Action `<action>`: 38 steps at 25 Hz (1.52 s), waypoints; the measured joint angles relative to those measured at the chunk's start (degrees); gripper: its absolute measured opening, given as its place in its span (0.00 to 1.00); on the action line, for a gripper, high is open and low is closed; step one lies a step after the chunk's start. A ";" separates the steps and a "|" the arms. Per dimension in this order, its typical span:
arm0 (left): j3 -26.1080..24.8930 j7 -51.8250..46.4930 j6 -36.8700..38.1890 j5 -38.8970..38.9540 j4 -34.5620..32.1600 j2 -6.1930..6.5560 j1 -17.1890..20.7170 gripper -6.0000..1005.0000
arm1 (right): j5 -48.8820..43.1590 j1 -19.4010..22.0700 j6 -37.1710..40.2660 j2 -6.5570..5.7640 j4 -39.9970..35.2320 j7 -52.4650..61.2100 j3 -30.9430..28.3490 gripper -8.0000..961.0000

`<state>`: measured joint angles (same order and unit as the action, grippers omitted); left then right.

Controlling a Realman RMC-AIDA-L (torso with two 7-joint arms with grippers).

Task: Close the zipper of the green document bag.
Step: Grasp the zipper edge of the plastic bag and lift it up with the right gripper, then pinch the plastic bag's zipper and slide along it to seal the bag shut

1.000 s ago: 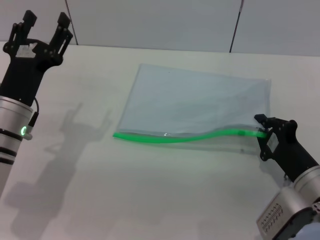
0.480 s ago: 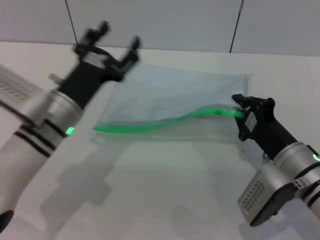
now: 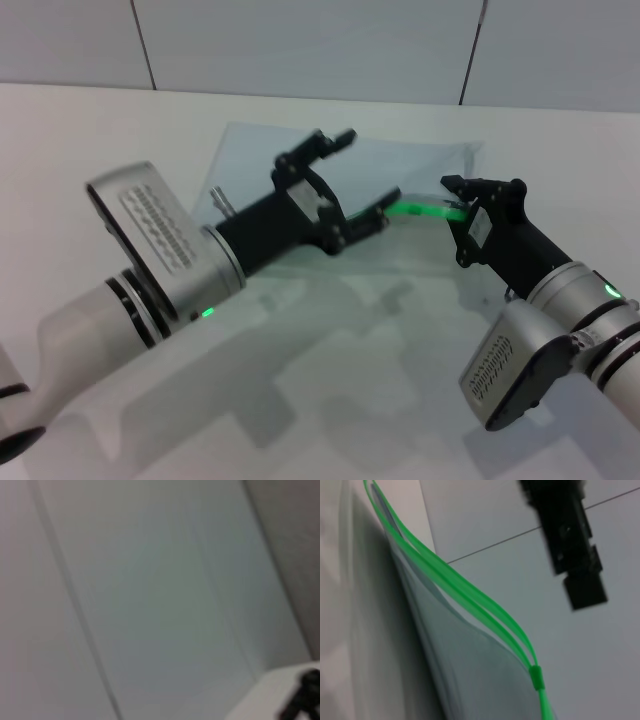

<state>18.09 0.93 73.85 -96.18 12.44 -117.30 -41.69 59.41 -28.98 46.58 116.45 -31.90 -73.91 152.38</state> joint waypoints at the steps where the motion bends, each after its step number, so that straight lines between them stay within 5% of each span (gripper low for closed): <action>1: 0.69 1.58 -0.22 -0.03 0.45 -0.01 -0.11 0.79 | 0.00 -0.16 -0.01 0.00 0.07 0.15 -0.01 0.06; 27: -0.86 28.49 -4.61 0.50 4.72 -0.21 0.34 0.78 | -0.70 -0.58 0.46 0.08 -1.68 -0.16 2.05 0.06; 38: -0.87 31.07 -5.01 0.55 4.64 -0.21 0.13 0.52 | -0.70 -0.49 0.53 0.18 -1.77 -1.62 2.35 0.06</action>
<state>17.22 32.00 68.84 -95.62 17.08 -117.50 -41.56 58.71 -29.47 47.11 116.64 -33.67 -75.54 154.74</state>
